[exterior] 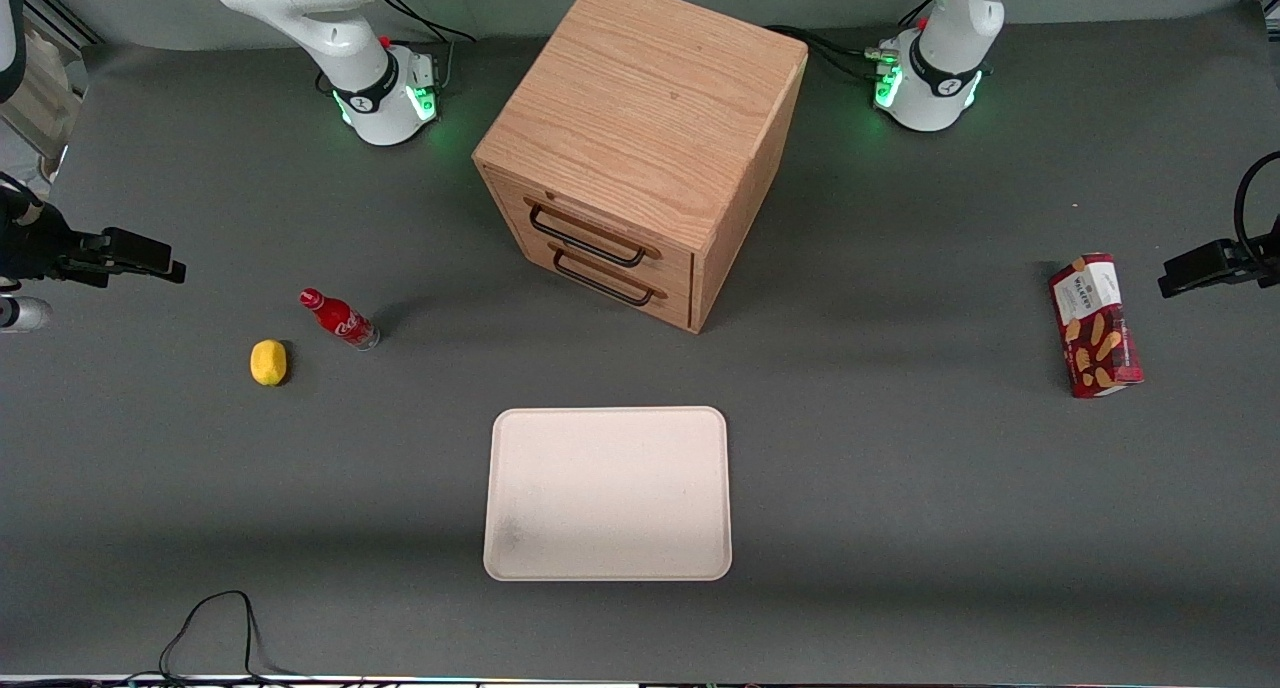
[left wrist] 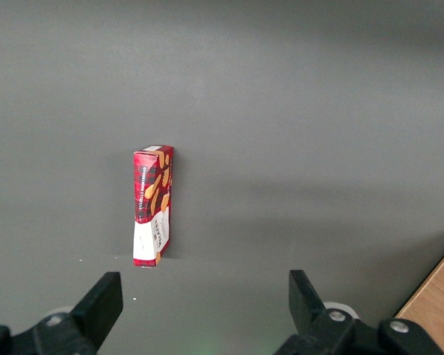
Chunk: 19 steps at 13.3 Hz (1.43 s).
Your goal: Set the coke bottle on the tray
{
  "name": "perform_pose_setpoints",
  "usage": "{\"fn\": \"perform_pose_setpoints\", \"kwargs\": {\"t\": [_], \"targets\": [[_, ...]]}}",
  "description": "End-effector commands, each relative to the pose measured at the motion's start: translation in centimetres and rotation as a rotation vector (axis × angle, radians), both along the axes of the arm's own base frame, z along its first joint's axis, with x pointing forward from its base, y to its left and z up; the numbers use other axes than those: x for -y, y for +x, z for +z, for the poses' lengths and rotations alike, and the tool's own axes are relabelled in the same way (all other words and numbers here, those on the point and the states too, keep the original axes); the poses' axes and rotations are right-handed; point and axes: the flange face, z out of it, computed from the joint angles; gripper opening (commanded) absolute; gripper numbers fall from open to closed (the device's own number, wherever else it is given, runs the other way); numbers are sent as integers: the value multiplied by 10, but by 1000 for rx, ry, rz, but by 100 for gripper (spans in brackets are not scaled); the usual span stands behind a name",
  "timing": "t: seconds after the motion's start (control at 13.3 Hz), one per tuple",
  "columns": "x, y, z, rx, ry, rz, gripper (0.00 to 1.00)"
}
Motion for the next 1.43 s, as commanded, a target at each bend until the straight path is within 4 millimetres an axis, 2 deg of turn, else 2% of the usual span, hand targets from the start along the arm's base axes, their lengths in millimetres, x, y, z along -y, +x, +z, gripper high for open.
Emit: {"fn": "perform_pose_setpoints", "kwargs": {"t": [0.0,0.3,0.67,0.97,1.2,1.35], "targets": [[-2,-2,7,17,-13,-12,100],[-19,-2,6,4,-105,42,100],[-9,-5,10,-7,-100,27,100],[-12,-10,11,-29,-97,27,100],[-19,-21,9,-74,-94,43,100],[-20,-39,11,-78,-92,46,100]]}}
